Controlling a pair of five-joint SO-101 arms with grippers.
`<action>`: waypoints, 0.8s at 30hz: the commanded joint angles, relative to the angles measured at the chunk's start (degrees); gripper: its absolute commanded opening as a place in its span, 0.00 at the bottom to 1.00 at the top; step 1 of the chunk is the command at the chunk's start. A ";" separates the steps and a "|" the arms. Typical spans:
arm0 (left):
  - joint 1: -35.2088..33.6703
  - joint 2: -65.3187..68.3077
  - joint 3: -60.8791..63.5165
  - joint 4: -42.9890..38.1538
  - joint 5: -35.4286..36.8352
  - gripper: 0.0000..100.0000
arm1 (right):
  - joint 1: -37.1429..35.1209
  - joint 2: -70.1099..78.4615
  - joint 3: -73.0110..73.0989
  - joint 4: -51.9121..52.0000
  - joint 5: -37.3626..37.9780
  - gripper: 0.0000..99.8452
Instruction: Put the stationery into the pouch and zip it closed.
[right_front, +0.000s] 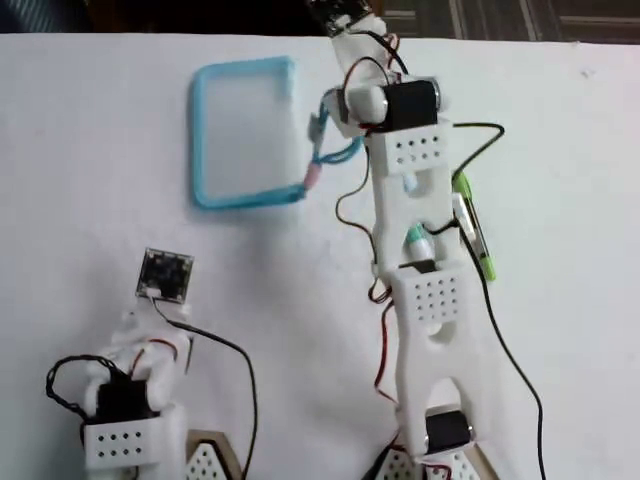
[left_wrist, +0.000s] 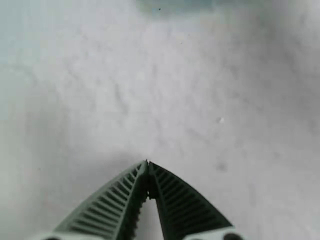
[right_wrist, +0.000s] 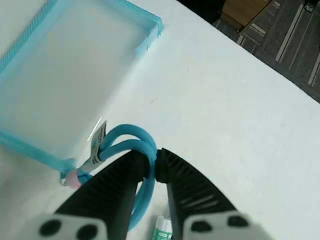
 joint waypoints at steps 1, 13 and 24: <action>-0.13 -0.75 -0.35 0.26 -0.35 0.03 | 0.04 -6.37 -2.64 -0.13 -0.53 0.02; -0.13 -0.75 -0.35 0.26 -0.35 0.03 | -0.84 -26.77 -2.55 -6.20 -0.79 0.02; -0.04 -0.75 -0.35 0.26 -0.35 0.03 | -3.30 -41.98 -2.46 -8.22 -1.76 0.02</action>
